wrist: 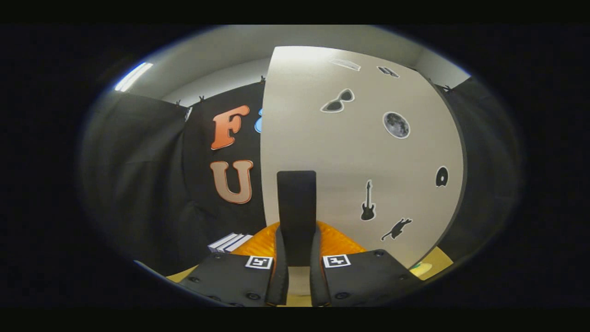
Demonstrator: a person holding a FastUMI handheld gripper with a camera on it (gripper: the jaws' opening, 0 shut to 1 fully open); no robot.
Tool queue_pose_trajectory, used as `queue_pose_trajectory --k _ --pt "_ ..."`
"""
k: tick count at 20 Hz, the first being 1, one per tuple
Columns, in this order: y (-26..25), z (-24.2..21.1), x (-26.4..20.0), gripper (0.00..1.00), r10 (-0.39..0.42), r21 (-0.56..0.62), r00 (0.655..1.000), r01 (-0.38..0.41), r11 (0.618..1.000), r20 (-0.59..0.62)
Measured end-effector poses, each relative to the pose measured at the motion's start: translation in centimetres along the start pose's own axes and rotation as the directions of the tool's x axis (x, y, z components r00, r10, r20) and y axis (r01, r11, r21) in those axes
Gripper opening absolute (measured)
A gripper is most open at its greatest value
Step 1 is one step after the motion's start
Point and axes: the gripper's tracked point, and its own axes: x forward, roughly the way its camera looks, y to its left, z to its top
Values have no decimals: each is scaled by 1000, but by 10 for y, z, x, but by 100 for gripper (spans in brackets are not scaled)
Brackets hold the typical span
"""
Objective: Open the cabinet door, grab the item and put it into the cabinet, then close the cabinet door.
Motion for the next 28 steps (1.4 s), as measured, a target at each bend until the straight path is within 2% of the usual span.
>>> queue_pose_trajectory --k 15,21,28 --pt "-24 -1 -71 26 68 -6 998 -68 998 -2" --pt "-42 0 -84 26 23 -14 1000 -23 1000 4" --pt "-81 5 -99 25 -117 -45 992 119 992 36"
